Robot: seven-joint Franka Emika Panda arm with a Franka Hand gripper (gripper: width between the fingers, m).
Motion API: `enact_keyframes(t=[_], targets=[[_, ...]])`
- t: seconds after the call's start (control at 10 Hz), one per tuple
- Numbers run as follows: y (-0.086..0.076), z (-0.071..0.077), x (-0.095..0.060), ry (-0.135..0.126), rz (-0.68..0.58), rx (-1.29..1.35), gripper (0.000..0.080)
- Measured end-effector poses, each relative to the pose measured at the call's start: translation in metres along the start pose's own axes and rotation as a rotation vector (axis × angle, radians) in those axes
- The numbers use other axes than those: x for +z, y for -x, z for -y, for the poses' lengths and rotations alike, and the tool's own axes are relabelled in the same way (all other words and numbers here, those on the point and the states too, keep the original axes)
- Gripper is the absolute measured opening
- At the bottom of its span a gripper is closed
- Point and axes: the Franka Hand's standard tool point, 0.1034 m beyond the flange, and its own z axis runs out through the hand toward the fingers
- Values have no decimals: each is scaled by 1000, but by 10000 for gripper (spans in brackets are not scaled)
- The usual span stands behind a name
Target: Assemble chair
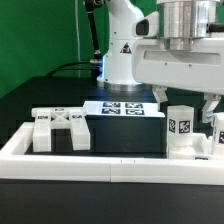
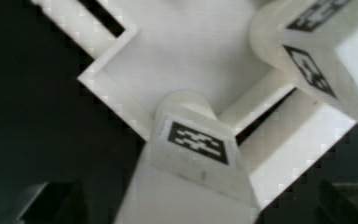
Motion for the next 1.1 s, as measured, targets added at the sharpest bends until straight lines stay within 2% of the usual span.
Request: enact_keyframes(t=[0.9, 1.1], targets=[[0, -2, 2, 1, -9, -657, 649], [-1, -3, 2, 8, -12, -821, 649]])
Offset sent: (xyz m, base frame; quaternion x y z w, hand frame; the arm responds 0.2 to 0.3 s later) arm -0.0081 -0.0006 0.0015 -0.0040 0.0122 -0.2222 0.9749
